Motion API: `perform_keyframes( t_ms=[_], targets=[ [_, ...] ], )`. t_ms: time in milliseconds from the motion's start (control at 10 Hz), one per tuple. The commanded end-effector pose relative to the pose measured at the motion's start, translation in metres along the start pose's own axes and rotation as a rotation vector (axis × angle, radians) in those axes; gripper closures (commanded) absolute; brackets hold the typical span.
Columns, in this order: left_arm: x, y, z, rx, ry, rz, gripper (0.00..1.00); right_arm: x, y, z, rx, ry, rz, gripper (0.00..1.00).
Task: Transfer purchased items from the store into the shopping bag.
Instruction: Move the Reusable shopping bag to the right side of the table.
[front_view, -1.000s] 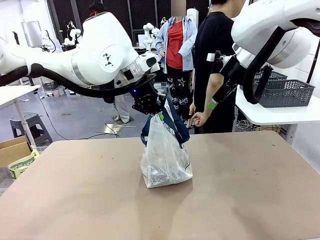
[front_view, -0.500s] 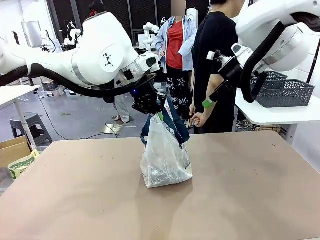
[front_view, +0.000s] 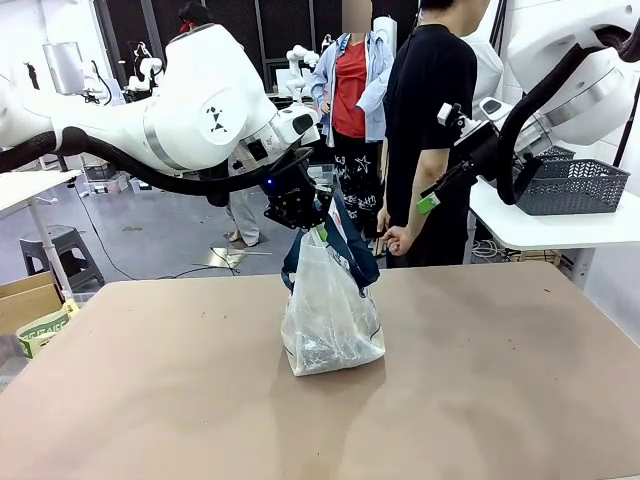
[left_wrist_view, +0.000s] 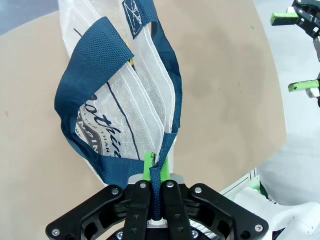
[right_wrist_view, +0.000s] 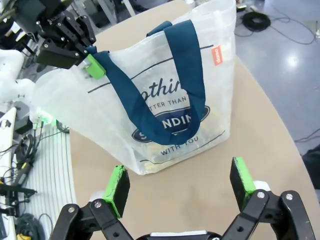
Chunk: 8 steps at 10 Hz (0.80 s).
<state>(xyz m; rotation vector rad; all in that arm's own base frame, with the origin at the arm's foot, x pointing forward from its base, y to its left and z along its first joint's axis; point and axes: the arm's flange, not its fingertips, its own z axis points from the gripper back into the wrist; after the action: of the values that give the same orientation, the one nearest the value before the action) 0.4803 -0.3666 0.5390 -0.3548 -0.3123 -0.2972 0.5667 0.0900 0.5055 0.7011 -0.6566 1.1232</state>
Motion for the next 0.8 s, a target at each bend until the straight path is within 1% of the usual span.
perform_keyframes(
  t_ms=[0,100,300,500,700],
  targets=[
    [0.000,0.000,0.000,0.000,0.000,0.000,1.00,0.006,0.005,0.001,-0.015,-0.008,-0.014,0.00],
    [0.009,-0.003,0.002,0.089,0.025,-0.012,1.00,0.006,0.005,0.001,-0.015,-0.008,-0.014,0.00],
    [0.026,-0.009,0.020,0.209,0.065,-0.022,1.00,0.006,0.005,0.001,-0.015,-0.008,-0.014,0.00],
    [0.046,-0.015,0.043,0.298,0.061,-0.045,1.00,0.006,0.005,0.001,-0.015,-0.008,-0.014,0.00],
    [0.070,-0.009,0.070,0.356,0.105,-0.070,1.00,0.006,0.005,0.001,-0.015,-0.008,-0.014,0.00]
  ],
)
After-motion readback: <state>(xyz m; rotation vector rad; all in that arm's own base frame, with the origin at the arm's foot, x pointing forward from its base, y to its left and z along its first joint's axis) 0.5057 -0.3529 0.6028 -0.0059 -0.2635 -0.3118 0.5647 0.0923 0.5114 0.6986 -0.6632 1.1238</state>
